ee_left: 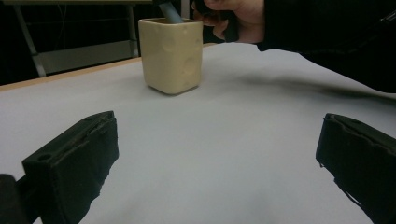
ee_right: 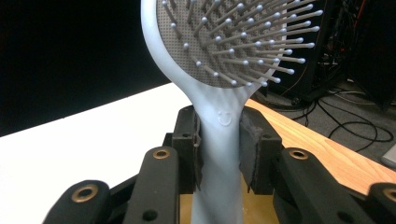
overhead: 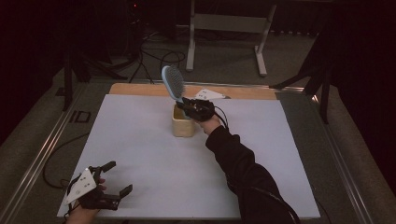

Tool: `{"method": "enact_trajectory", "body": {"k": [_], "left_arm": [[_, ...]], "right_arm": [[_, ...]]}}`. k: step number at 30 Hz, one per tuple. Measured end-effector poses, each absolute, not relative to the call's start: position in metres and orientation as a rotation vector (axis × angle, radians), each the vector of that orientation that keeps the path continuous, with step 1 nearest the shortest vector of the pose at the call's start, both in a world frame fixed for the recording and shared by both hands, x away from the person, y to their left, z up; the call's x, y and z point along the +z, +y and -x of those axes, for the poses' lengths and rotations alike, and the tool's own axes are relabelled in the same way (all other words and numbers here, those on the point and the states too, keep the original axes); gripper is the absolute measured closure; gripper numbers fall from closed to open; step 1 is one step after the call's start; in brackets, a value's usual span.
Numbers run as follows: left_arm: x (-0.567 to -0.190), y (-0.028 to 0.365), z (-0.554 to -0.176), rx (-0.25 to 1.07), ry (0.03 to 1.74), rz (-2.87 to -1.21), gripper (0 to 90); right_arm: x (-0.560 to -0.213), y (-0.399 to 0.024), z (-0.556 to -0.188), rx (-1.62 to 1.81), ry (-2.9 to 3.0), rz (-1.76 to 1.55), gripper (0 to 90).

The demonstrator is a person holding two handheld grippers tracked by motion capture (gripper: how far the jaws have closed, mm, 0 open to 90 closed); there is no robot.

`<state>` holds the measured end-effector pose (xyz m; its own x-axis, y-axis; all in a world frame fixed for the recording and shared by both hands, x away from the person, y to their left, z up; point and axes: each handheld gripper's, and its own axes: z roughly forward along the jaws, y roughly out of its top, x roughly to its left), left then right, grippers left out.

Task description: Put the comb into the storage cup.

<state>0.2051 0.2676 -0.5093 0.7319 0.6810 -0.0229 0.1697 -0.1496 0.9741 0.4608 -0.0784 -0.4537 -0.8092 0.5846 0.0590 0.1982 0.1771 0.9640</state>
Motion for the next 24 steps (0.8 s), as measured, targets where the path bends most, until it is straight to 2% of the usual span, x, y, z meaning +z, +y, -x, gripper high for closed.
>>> {"method": "enact_trajectory", "body": {"k": [2,4,5,9,10,12,24], "left_arm": [[-0.509,0.268,-0.205,0.514,0.681,-1.697,0.0],[-0.509,0.267,-0.205,0.515,0.679,-1.697,0.0],[-0.509,0.268,-0.205,0.515,0.68,-1.695,0.0],[-0.509,0.267,-0.205,0.517,0.678,-1.696,0.0],[-0.509,0.267,-0.205,0.518,0.678,-1.696,0.0],[-0.509,0.267,-0.205,0.517,0.68,-1.699,0.0],[-0.509,0.267,-0.205,0.52,0.68,-1.698,0.0]], "right_arm": [[-0.454,-0.079,-0.46,1.673,2.135,-0.739,68.7],[-0.455,-0.08,-0.459,1.683,2.145,-0.694,57.6],[-0.456,-0.08,-0.459,1.683,2.16,-0.698,47.9],[-0.459,-0.086,-0.457,1.74,2.164,-0.726,19.3],[-0.459,-0.086,-0.457,1.74,2.164,-0.726,19.3],[-0.456,-0.089,-0.458,1.753,2.203,-0.716,8.3],[-0.451,-0.096,-0.455,1.723,2.237,-0.715,7.5]]}}
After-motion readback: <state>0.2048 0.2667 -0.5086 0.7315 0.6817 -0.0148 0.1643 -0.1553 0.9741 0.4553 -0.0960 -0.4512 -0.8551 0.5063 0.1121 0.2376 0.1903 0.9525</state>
